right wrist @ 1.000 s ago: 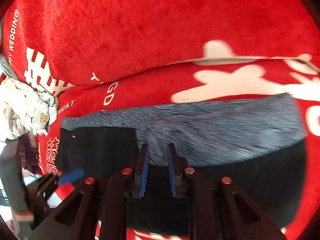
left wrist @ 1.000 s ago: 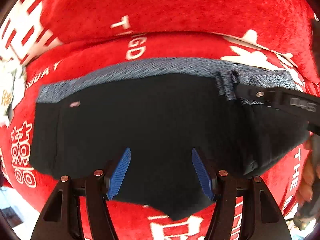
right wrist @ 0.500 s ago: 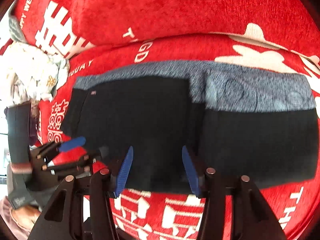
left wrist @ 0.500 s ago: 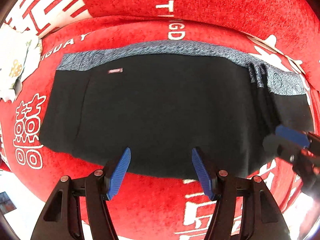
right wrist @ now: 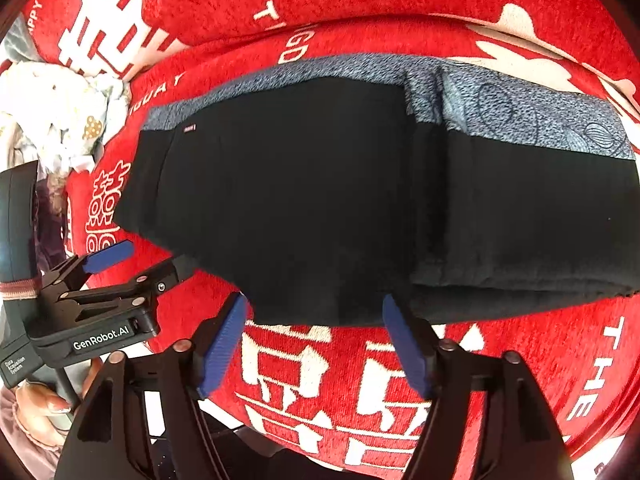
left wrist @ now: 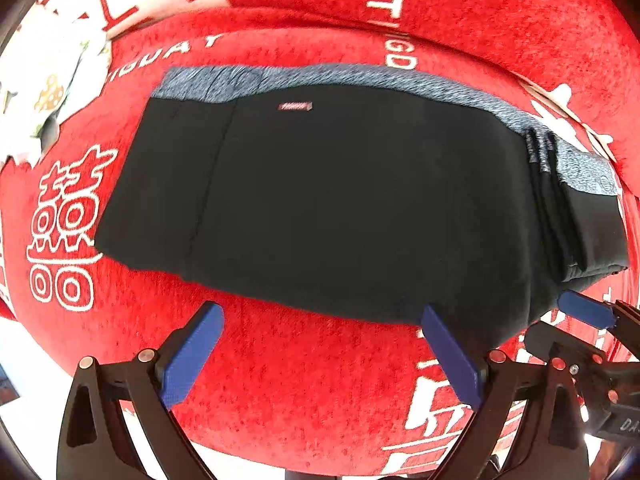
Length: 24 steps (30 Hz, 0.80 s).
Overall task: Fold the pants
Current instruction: 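Move both open grippers over the folded black pants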
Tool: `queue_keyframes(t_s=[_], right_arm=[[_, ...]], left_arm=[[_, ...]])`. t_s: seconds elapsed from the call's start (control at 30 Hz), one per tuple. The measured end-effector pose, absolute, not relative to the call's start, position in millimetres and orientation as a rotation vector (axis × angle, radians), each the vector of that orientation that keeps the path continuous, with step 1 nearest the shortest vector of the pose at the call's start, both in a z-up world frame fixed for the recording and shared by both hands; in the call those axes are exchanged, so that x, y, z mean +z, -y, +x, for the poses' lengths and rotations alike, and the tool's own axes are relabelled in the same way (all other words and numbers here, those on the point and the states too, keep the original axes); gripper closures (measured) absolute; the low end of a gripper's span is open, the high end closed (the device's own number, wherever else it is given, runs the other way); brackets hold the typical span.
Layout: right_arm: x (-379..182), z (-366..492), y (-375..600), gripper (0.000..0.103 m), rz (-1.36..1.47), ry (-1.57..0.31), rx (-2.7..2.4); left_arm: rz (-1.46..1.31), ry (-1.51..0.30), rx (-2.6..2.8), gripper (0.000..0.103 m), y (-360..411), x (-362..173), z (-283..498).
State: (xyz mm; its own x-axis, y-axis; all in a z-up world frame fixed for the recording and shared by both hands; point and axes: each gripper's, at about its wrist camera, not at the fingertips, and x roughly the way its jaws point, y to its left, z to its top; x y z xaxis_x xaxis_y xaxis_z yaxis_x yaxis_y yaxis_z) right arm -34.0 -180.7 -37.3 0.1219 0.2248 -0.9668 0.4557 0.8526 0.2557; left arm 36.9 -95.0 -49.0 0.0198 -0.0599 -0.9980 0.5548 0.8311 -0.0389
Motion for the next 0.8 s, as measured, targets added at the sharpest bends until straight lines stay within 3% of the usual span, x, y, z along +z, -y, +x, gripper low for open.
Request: queue_keyframes(t_s=[0.13,0.2,0.8], right_arm=[[-33.2,-27.5,167.4,0.014,0.473,-1.458,-0.196],[-30.4,-23.8,160.1,0.0,0.42,-1.445,-0.195],[-39.5,-6.7,137.8,0.0,0.442,-1.543,-0.192]], left_arm=[[0.398,-1.505,-0.467,0.003,81.5,-50.3,39.6],[0.387,-1.515,-0.456,0.003,70.9,-50.9,43.0],[0.24,-1.586,-0.422,0.003,-5.2,-65.0,100.2]])
